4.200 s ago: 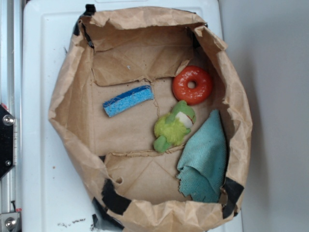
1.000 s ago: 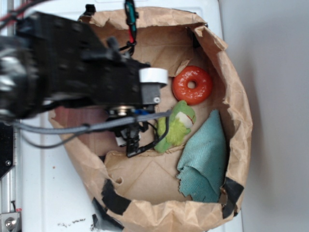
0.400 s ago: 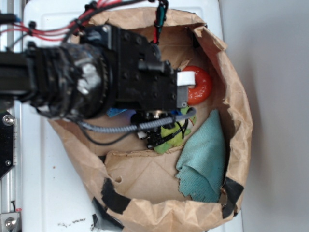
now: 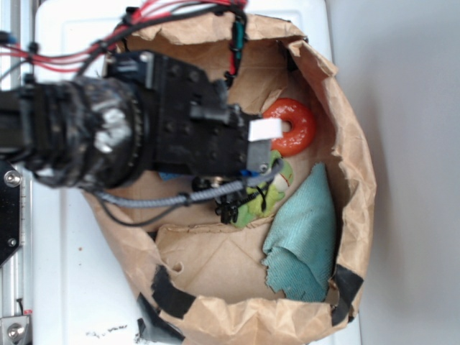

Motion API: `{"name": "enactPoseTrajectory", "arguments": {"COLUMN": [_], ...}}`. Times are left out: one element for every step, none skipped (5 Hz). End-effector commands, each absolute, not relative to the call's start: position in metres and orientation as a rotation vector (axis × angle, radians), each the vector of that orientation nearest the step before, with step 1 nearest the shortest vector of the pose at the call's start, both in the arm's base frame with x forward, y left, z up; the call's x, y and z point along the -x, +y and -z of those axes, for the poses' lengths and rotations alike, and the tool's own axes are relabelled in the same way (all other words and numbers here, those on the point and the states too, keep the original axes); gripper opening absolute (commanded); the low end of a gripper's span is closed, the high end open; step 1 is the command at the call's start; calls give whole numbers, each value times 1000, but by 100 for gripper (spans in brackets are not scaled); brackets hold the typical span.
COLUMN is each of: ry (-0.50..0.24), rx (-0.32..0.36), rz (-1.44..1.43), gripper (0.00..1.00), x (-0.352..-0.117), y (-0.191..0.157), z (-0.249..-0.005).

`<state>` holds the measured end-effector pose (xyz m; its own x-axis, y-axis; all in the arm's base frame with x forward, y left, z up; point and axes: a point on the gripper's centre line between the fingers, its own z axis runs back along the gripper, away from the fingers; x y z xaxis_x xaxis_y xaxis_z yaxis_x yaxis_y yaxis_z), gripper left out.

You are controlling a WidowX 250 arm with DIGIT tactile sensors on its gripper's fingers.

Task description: Grab the blue sponge.

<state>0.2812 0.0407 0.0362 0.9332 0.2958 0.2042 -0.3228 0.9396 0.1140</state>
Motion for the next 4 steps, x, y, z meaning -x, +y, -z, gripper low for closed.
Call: {"name": "enactPoseTrajectory", "arguments": {"ry": [-252, -281, -270, -280], "rx": [-84, -67, -45, -34], "rz": [-278, -242, -227, -235], "gripper": [0, 0, 0, 0], "x": [-282, -278, -276, -278], "y": [43, 38, 32, 32], "z": [-85, -118, -151, -170]}}
